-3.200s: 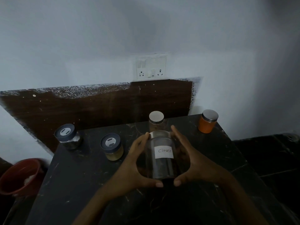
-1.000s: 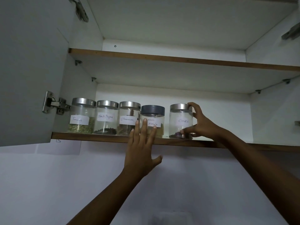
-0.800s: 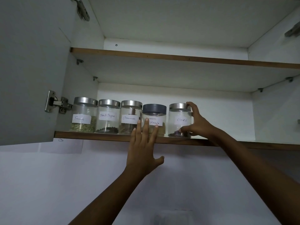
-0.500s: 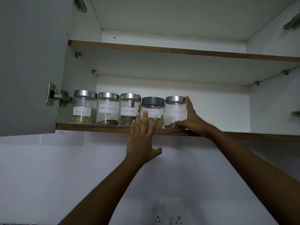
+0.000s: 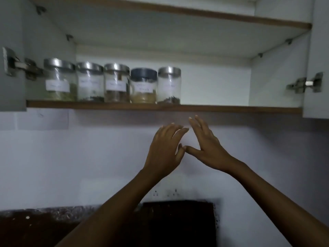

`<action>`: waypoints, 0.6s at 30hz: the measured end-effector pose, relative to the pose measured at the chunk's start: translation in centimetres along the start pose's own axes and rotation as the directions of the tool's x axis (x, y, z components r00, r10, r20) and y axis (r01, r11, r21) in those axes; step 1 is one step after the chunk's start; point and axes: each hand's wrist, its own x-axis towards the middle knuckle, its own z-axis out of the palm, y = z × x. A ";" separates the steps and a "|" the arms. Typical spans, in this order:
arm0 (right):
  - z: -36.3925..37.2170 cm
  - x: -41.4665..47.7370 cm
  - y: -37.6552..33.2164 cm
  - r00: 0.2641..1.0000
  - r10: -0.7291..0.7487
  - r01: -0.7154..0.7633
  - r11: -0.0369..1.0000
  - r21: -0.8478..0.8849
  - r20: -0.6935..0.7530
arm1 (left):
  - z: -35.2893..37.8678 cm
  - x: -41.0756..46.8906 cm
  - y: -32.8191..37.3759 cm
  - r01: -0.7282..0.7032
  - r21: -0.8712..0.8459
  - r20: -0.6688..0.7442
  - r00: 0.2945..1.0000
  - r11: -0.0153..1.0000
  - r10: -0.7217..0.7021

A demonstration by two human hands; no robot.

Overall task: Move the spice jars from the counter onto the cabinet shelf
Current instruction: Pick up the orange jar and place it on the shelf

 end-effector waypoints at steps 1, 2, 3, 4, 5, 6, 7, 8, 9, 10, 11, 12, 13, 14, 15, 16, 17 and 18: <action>0.2 -1.7 0.8 0.999 0.034 -0.035 0.999 0.027 0.031 | 0.9 -1.1 0.8 0.018 -0.048 0.030 0.999 0.999 -0.017; 0.4 -3.2 1.6 0.995 0.067 -0.071 0.996 0.055 0.069 | 1.8 -2.0 1.5 0.036 -0.083 0.070 0.997 0.996 -0.031; 0.7 -4.9 2.6 0.987 0.102 -0.112 0.990 0.081 0.121 | 2.8 -3.2 2.2 0.056 -0.103 0.128 0.991 0.993 -0.042; 1.1 -6.6 3.7 0.976 0.135 -0.155 0.982 0.108 0.171 | 3.7 -4.6 2.9 0.079 -0.120 0.192 0.980 0.990 -0.055; 1.4 -8.1 4.8 0.964 0.161 -0.191 0.973 0.131 0.213 | 4.6 -5.7 3.3 0.098 -0.140 0.248 0.967 0.985 -0.061; 1.9 -10.0 5.9 0.948 0.192 -0.234 0.961 0.148 0.255 | 5.6 -7.1 4.0 0.123 -0.169 0.305 0.950 0.978 -0.067; 2.4 -11.7 7.0 0.932 0.220 -0.273 0.948 0.161 0.287 | 6.6 -8.3 4.6 0.147 -0.202 0.352 0.934 0.968 -0.068; 2.9 -13.4 8.2 0.916 0.246 -0.312 0.933 0.178 0.317 | 7.8 -9.7 5.2 0.167 -0.228 0.400 0.914 0.959 -0.064; 3.5 -15.4 9.5 0.897 0.275 -0.360 0.909 0.209 0.347 | 9.0 -11.3 5.9 0.191 -0.239 0.453 0.889 0.952 -0.064; 4.2 -17.1 10.6 0.880 0.299 -0.403 0.882 0.246 0.370 | 10.1 -12.8 6.4 0.211 -0.243 0.501 0.863 0.947 -0.064; 4.9 -18.9 11.9 0.858 0.328 -0.449 0.853 0.266 0.396 | 11.4 -14.4 7.0 0.238 -0.246 0.549 0.833 0.939 -0.068; 5.6 -20.6 13.1 0.829 0.366 -0.499 0.824 0.266 0.422 | 12.7 -16.0 7.6 0.273 -0.246 0.595 0.800 0.930 -0.078; 6.5 -22.3 14.5 0.795 0.413 -0.555 0.790 0.260 0.444 | 14.1 -17.6 8.3 0.309 -0.240 0.643 0.761 0.920 -0.088; 7.4 -24.0 15.8 0.758 0.463 -0.614 0.745 0.262 0.459 | 15.5 -19.0 9.0 0.344 -0.229 0.694 0.714 0.910 -0.096; 8.5 -25.5 17.0 0.721 0.512 -0.669 0.690 0.275 0.468 | 16.7 -20.3 9.6 0.369 -0.217 0.737 0.669 0.904 -0.097; 9.5 -26.9 18.2 0.681 0.556 -0.717 0.638 0.281 0.477 | 18.0 -21.3 10.3 0.383 -0.204 0.774 0.627 0.901 -0.091; 10.4 -28.1 19.3 0.645 0.592 -0.753 0.598 0.273 0.483 | 19.2 -22.1 10.9 0.388 -0.193 0.804 0.589 0.901 -0.081; 11.3 -29.2 20.3 0.622 0.617 -0.774 0.578 0.259 0.482 | 20.4 -22.6 11.6 0.394 -0.188 0.828 0.556 0.900 -0.071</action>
